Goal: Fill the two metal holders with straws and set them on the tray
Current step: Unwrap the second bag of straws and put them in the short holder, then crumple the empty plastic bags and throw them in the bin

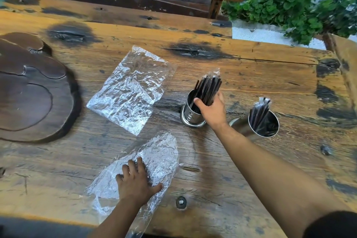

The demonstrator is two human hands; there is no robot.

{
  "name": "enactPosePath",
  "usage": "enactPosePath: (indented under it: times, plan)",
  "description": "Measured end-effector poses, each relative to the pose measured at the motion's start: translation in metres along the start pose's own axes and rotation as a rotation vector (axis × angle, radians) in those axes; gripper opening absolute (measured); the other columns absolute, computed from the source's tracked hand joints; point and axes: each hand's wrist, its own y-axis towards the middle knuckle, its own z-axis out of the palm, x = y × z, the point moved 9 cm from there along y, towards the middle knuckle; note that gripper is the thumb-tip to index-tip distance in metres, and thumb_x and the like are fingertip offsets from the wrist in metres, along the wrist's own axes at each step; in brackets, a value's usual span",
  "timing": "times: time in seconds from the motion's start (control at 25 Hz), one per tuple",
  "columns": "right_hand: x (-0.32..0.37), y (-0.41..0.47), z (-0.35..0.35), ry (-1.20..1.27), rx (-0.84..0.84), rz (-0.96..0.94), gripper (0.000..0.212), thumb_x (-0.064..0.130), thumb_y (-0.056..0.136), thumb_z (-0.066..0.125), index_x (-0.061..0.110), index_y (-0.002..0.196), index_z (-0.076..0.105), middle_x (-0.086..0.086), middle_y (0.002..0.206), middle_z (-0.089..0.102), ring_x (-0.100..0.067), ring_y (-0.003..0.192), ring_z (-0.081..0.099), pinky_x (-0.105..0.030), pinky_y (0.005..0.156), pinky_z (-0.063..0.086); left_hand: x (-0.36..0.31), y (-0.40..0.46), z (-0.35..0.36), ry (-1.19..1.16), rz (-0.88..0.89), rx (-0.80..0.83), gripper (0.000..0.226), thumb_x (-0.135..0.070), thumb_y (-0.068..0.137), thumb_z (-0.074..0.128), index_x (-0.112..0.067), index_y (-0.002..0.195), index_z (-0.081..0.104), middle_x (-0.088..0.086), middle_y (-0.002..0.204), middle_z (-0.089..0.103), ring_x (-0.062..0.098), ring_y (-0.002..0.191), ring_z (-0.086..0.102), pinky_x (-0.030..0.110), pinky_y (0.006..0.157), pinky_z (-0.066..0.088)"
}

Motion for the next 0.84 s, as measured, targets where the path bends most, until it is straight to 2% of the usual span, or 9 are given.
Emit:
enactPosePath:
  times: [0.16,0.28,0.4,0.44,0.52,0.64,0.68,0.72,0.84]
  plan:
    - [-0.002,-0.003,-0.004,-0.061,0.034,0.009,0.086,0.061,0.073,0.075,0.026,0.145,0.045,0.001,0.147,0.042,-0.022,0.137,0.042,-0.047,0.118,0.036,-0.001,-0.002,-0.002,0.016,-0.001,-0.014,0.142,-0.102,0.051,0.03,-0.015,0.159,0.001,0.017,0.158,0.019,0.037,0.143,0.02,0.056,0.11,0.031]
    - [-0.003,-0.008,-0.007,-0.059,0.082,0.036,0.109,0.07,0.064,0.077,0.026,0.153,0.032,0.001,0.153,0.039,-0.023,0.143,0.037,-0.049,0.119,0.033,-0.003,-0.001,-0.003,0.026,-0.007,-0.018,0.14,-0.101,0.052,0.031,-0.014,0.158,0.002,0.017,0.157,0.019,0.037,0.142,0.022,0.055,0.109,0.032]
    - [-0.013,-0.025,-0.012,-0.004,0.104,0.11,0.123,0.074,0.069,0.073,0.029,0.161,0.005,-0.001,0.168,0.02,-0.023,0.153,0.021,-0.049,0.124,0.023,-0.004,-0.002,-0.004,0.037,-0.014,-0.038,0.138,-0.1,0.054,0.032,-0.013,0.158,0.004,0.017,0.157,0.021,0.037,0.141,0.023,0.054,0.108,0.034]
    - [-0.018,-0.034,-0.015,0.011,0.075,0.123,0.118,0.073,0.075,0.069,0.03,0.162,0.001,0.0,0.169,0.018,-0.022,0.154,0.021,-0.049,0.124,0.022,-0.003,-0.002,-0.004,0.036,-0.016,-0.044,0.138,-0.1,0.055,0.031,-0.014,0.159,0.004,0.016,0.157,0.021,0.037,0.141,0.023,0.054,0.108,0.034]
    - [-0.028,-0.056,-0.02,0.007,-0.041,0.135,0.099,0.062,0.088,0.063,0.027,0.162,0.007,-0.001,0.165,0.026,-0.02,0.147,0.033,-0.047,0.12,0.03,-0.002,-0.003,-0.004,0.027,-0.017,-0.057,0.136,-0.1,0.056,0.032,-0.015,0.159,0.004,0.016,0.157,0.023,0.036,0.141,0.024,0.053,0.108,0.033]
    - [-0.05,-0.095,-0.011,0.018,-0.169,0.233,0.07,0.029,0.096,0.064,0.015,0.156,0.03,-0.005,0.144,0.045,-0.01,0.111,0.056,-0.026,0.099,0.048,0.002,-0.006,-0.005,-0.016,0.0,-0.099,0.13,-0.098,0.059,0.036,-0.018,0.159,0.012,0.015,0.155,0.028,0.035,0.139,0.027,0.053,0.108,0.031]
    - [-0.057,-0.106,0.0,0.013,-0.143,0.276,0.062,0.023,0.096,0.063,0.012,0.152,0.037,-0.005,0.139,0.047,-0.008,0.102,0.057,-0.019,0.09,0.046,0.001,-0.008,-0.007,-0.029,0.008,-0.116,0.128,-0.096,0.06,0.038,-0.018,0.158,0.016,0.015,0.154,0.031,0.035,0.139,0.029,0.053,0.108,0.03]
    - [-0.06,-0.113,0.017,-0.011,-0.082,0.297,0.056,0.021,0.096,0.062,0.012,0.147,0.042,-0.005,0.137,0.047,-0.01,0.1,0.058,-0.018,0.088,0.043,0.003,-0.009,-0.007,-0.046,0.008,-0.125,0.126,-0.095,0.061,0.042,-0.018,0.158,0.019,0.015,0.152,0.033,0.036,0.138,0.03,0.054,0.108,0.03]
    - [-0.045,-0.115,0.071,-0.145,0.132,0.195,0.045,0.023,0.097,0.059,0.015,0.14,0.05,-0.003,0.135,0.044,-0.016,0.113,0.056,-0.02,0.098,0.039,0.007,-0.02,-0.007,-0.081,0.001,-0.122,0.118,-0.089,0.064,0.05,-0.018,0.155,0.028,0.014,0.147,0.039,0.035,0.134,0.036,0.053,0.108,0.032]
